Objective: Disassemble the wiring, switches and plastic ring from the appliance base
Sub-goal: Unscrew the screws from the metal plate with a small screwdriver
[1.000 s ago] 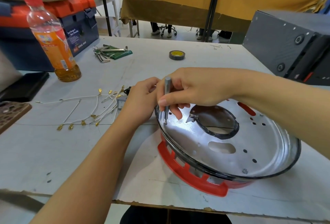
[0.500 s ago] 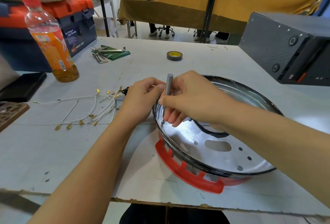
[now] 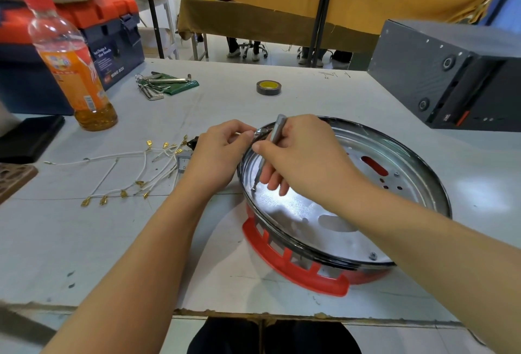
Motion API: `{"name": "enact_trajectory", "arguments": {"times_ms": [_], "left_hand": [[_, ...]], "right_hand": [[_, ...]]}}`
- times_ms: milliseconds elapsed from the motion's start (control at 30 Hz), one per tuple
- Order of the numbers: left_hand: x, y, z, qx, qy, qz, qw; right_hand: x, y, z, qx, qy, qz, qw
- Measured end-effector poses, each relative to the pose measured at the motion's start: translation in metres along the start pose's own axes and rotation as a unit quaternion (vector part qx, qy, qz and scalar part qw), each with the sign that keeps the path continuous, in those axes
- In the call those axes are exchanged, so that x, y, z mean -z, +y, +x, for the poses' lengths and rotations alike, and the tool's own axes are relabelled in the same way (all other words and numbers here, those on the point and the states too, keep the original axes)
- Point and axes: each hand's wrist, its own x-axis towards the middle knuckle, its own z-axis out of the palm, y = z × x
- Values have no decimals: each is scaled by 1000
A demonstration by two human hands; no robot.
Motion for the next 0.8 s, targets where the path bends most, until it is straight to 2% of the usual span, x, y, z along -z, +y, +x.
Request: {"name": "enact_trajectory", "arguments": {"times_ms": [100,400,467,533,600,700,800], "left_hand": [[0,0,0,3,5,4,1000],[0,1,-1,-8,-2,6,1000],[0,1,-1,-15,-2,15,1000],[1,0,-2,-16,-4,7,1000],[1,0,-2,-16,-7,2,1000],[2,0,-2,-14,-7,9,1000],[1,1,-2,-14,0,10,1000]], "right_hand": [[2,3,-1,-15,-7,57,998],[7,-3,-1,-45,-48,124,990],[6,-6,-1,-27,-26,79,996],[4,-9,-1,23,-7,-74,997],[6,-12,-1,40,-1,-193,980],[10,-15,2,35,-7,-219,975],[11,-16,3,24,-40,-183,982]]}}
